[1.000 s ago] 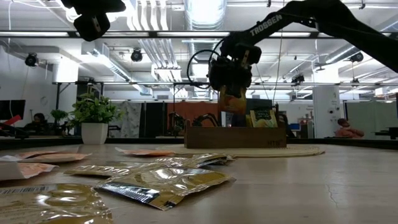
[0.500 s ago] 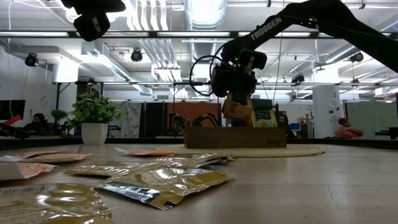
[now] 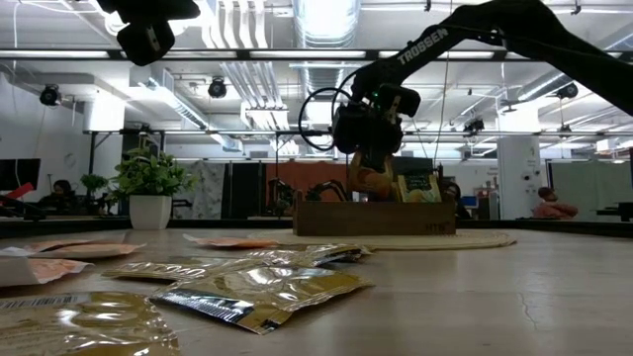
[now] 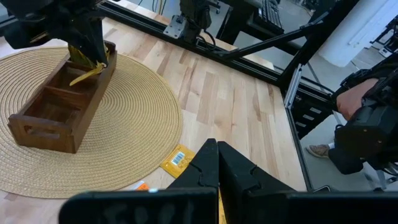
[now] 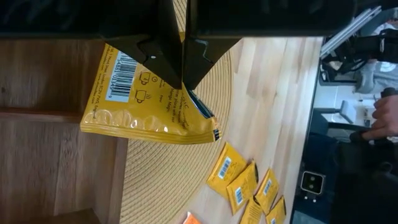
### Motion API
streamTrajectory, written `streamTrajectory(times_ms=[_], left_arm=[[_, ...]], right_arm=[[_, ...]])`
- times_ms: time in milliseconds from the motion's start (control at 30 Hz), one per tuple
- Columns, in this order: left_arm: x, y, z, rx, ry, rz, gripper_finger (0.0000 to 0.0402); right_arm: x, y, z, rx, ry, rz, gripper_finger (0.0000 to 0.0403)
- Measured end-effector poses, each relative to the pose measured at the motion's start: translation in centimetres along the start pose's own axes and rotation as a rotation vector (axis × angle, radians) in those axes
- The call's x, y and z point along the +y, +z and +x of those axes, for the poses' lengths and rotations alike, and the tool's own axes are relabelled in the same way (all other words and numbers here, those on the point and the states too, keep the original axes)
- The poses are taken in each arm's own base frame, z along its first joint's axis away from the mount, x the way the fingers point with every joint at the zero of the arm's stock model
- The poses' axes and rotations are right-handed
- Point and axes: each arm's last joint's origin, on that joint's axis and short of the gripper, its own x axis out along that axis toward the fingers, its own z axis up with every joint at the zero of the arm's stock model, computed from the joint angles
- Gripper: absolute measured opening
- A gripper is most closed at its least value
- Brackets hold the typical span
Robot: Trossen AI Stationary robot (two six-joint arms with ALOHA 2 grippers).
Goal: Pick & Place Tea
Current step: Put the orange tea bag into the middle section of the wooden organizer
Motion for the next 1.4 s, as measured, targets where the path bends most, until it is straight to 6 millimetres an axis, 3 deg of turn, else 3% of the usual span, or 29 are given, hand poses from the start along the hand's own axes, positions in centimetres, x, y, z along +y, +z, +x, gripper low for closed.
streamTrajectory(times_ms=[1233, 1400], left_arm=[[-0.01, 0.00, 0.00, 0.000, -0.001, -0.001, 0.0000], [0.00, 0.00, 0.00, 0.000, -0.001, -0.001, 0.0000]], right_arm=[[-0.34, 0.18, 0.31, 0.063, -0.099, 0.093, 0.0009], [-0.30, 0.35, 0.53, 0.071, -0.115, 0.107, 0.0023]])
